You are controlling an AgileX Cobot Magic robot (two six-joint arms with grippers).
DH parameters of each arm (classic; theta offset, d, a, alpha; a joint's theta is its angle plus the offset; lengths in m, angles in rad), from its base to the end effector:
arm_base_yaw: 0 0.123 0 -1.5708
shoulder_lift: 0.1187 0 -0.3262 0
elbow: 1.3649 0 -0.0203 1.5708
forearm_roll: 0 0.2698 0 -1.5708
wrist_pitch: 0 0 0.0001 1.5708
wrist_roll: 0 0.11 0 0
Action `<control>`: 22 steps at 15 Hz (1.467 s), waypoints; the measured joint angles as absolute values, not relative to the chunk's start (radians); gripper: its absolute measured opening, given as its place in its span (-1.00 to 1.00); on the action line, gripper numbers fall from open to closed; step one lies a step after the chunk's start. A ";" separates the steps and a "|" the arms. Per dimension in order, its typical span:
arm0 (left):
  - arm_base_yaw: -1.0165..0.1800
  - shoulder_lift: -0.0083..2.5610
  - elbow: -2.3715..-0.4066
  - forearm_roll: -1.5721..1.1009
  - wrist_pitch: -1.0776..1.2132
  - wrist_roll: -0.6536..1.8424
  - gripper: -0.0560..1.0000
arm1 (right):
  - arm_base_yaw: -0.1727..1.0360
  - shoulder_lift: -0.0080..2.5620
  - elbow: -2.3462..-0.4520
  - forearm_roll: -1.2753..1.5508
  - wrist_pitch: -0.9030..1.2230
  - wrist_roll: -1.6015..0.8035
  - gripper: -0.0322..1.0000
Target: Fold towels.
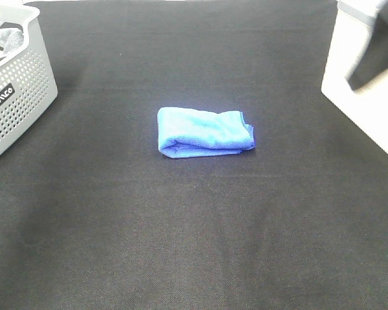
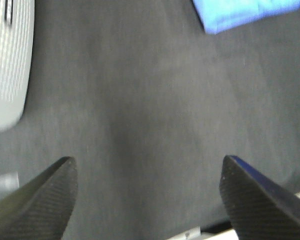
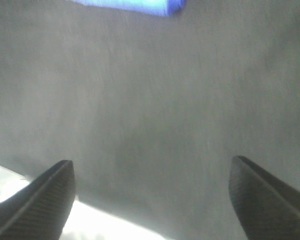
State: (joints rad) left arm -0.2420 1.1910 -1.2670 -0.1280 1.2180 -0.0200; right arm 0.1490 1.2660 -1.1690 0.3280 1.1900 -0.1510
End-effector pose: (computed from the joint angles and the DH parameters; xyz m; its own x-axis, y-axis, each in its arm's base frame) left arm 0.2228 -0.0686 0.4071 -0.8605 0.1465 -0.4880 0.2407 0.9611 -0.1357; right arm 0.2418 0.0696 0.3641 -0.9079 -0.1606 -0.3873 -0.2771 0.9230 0.2669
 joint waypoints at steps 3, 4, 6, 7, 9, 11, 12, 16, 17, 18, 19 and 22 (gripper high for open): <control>-0.242 0.910 -1.035 -0.125 1.218 -0.020 0.52 | 0.149 1.014 -0.935 0.285 1.166 -0.148 0.60; -0.242 0.814 -0.965 -0.125 1.218 -0.020 0.52 | 0.149 0.940 -0.864 0.263 1.157 -0.148 0.60; -0.242 0.623 -0.834 -0.125 1.220 0.000 0.52 | 0.149 0.783 -0.747 0.232 1.143 -0.148 0.60; -0.242 0.533 -0.775 -0.125 1.220 0.012 0.52 | 0.149 0.707 -0.690 0.214 1.138 -0.148 0.60; -0.242 0.356 -0.668 -0.125 1.220 0.043 0.52 | 0.149 0.550 -0.606 0.190 1.120 -0.148 0.60; -0.242 0.207 -0.587 -0.125 1.219 0.075 0.52 | 0.149 0.419 -0.558 0.171 1.113 -0.148 0.60; -0.242 0.155 -0.560 -0.129 1.216 0.091 0.52 | 0.149 0.364 -0.545 0.151 1.112 -0.148 0.60; -0.242 0.084 -0.542 -0.156 1.158 0.139 0.52 | 0.149 0.248 -0.525 0.102 1.096 -0.133 0.60; -0.242 0.084 -0.538 -0.164 1.141 0.158 0.52 | 0.149 0.239 -0.522 0.099 1.096 -0.126 0.60; -0.242 0.084 -0.529 -0.180 1.122 0.181 0.52 | 0.149 0.236 -0.519 0.096 1.086 -0.124 0.60; -0.242 0.084 -0.515 -0.201 1.096 0.197 0.52 | 0.149 0.236 -0.513 0.095 1.077 -0.122 0.60; -0.242 0.084 -0.507 -0.208 1.077 0.210 0.52 | 0.149 0.236 -0.510 0.094 1.073 -0.121 0.60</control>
